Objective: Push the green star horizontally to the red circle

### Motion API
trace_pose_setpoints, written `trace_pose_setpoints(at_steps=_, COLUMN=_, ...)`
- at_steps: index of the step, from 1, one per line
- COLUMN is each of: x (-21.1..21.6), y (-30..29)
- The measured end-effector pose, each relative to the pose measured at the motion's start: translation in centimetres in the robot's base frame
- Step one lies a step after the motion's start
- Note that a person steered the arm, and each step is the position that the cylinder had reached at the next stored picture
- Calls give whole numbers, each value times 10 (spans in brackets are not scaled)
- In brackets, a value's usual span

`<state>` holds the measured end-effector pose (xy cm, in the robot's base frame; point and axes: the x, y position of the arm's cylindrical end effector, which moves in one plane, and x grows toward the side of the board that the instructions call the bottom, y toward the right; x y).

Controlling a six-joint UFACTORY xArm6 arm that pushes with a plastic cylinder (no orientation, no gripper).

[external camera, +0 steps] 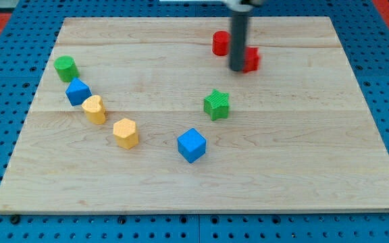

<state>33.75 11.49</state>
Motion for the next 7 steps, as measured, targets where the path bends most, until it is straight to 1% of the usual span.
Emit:
trace_pose_setpoints(at_steps=1, x=32, y=7)
trace_pose_setpoints(at_steps=2, x=103, y=3)
trace_pose_setpoints(at_steps=3, x=122, y=-31)
trace_pose_setpoints(at_steps=4, x=93, y=-133)
trace_pose_setpoints(at_steps=5, x=40, y=-172)
trace_pose_setpoints(at_steps=6, x=24, y=-187)
trace_pose_setpoints(at_steps=7, x=23, y=-206)
